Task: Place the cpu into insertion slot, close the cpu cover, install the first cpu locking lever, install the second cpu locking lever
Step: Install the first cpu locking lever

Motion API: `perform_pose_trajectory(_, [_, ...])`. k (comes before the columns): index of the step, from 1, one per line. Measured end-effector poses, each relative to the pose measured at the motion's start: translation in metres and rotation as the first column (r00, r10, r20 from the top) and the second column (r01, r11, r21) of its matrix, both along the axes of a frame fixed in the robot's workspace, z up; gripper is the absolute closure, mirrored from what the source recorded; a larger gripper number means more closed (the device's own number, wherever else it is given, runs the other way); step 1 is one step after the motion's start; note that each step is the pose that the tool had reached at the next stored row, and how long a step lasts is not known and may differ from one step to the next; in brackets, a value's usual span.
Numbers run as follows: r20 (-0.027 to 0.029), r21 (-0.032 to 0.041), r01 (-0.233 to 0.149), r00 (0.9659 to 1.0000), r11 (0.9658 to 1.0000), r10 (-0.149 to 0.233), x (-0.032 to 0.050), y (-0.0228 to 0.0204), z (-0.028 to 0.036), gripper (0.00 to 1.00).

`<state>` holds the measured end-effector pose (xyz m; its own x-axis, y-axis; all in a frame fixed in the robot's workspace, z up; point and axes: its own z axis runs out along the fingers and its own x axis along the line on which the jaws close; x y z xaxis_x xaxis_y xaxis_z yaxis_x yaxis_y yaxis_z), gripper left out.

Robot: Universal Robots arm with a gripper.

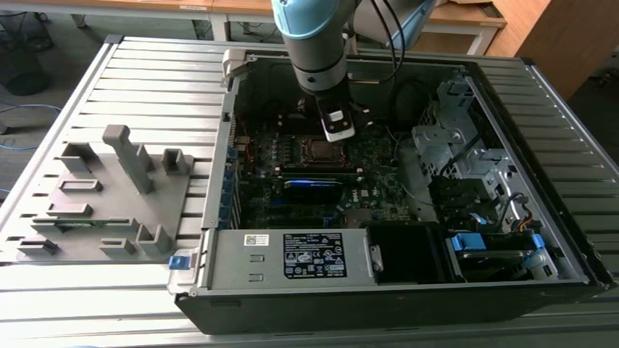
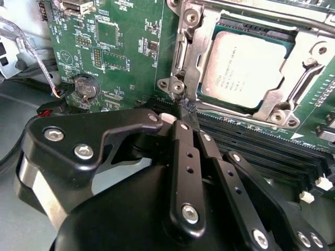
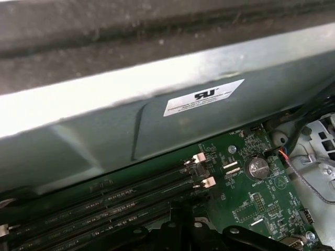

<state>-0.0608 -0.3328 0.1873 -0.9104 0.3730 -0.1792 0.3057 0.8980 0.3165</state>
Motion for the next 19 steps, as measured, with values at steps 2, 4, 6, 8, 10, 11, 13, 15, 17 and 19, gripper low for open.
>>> perform_pose_trajectory(2, [0.0,-0.0003,0.0,1.0,1.0,0.0,0.0001,0.0,0.0,0.89])
perform_pose_trajectory(4, [-0.0001,-0.0012,0.0,1.0,1.0,0.0,0.0001,0.0,-0.0001,0.89])
perform_pose_trajectory(6, [0.001,0.0001,0.0,1.0,1.0,0.0,0.0004,0.0004,-0.0011,0.89])
perform_pose_trajectory(8, [0.0007,-0.0015,0.0,1.0,1.0,0.0,0.0004,0.0004,-0.001,0.89])
perform_pose_trajectory(10, [0.0006,-0.0018,0.0,1.0,1.0,0.0,0.0004,0.0004,-0.0009,0.89])
perform_pose_trajectory(11, [0.0006,-0.0017,0.0,1.0,1.0,0.0,0.0004,0.0004,-0.0008,0.89])
perform_pose_trajectory(13, [0.0007,-0.0014,0.0,1.0,1.0,0.0,0.0004,0.0005,0.0009,0.89])
perform_pose_trajectory(15, [-0.0005,-0.0017,0.0,1.0,1.0,0.0,0.0004,0.0004,0.0048,0.89])
perform_pose_trajectory(17, [-0.0014,-0.0016,0.0,1.0,1.0,0.0,0.0004,0.0004,0.0085,0.89])
perform_pose_trajectory(19, [-0.0022,-0.0016,0.0,1.0,1.0,0.0,0.0004,0.0004,0.0116,0.89])
